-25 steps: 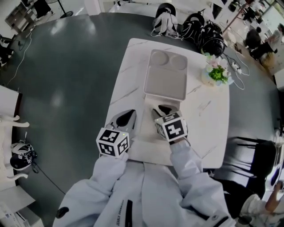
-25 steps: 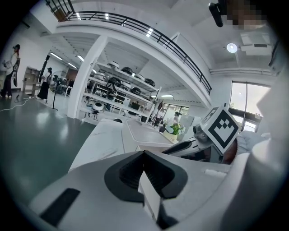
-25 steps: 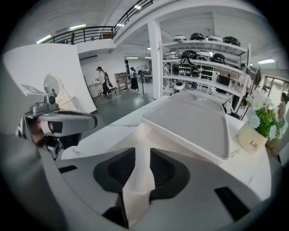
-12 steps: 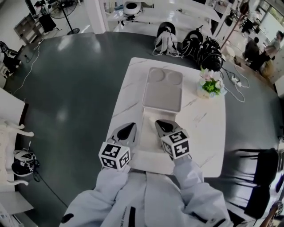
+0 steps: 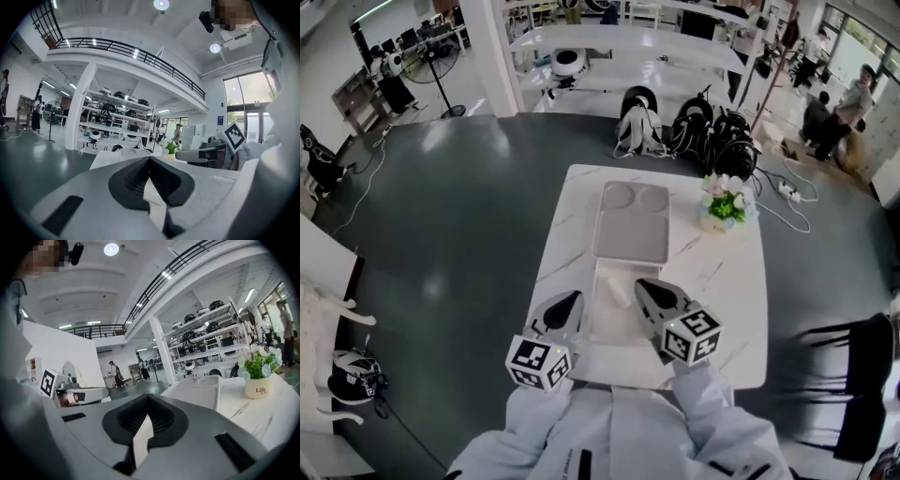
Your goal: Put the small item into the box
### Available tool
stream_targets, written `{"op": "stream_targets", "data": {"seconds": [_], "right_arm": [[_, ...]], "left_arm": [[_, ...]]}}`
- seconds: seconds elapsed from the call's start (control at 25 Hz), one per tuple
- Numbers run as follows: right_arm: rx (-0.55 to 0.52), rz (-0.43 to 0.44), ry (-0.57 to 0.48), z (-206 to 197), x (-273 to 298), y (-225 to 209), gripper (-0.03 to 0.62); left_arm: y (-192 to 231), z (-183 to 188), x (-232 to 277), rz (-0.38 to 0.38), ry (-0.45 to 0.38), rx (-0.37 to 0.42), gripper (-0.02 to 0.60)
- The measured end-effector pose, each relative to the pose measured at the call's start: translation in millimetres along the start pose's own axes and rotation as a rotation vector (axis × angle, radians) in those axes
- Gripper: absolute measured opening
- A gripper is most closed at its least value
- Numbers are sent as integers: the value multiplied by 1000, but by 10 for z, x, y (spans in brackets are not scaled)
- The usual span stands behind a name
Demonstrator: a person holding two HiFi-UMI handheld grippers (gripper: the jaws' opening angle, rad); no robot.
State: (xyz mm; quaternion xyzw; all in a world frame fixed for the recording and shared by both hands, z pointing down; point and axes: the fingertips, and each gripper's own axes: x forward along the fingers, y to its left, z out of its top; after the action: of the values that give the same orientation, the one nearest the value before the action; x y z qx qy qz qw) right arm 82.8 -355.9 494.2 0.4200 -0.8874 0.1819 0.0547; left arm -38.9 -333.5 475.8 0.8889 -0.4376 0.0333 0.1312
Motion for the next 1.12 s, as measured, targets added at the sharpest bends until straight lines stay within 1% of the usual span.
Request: {"op": "stream_targets", "data": {"seconds": [0.12,0.4,0.8,1.12], "right_arm": [[-10,-9,-64,180,-147,17,-6],[-63,-43,-151,490,-405,48,-6],[-86,-87,-279,853,-680,29,-6],[-88,-129,-340,1017,-845,-80,-6]], "left_arm": [[-38,120,-62,-1,-30,19,-2],[-129,377,-194,-7,-92,54,-2],[-97,732,-370,26,-200,84,-2],[-98,868,-421,51,-228,114,-2]]}}
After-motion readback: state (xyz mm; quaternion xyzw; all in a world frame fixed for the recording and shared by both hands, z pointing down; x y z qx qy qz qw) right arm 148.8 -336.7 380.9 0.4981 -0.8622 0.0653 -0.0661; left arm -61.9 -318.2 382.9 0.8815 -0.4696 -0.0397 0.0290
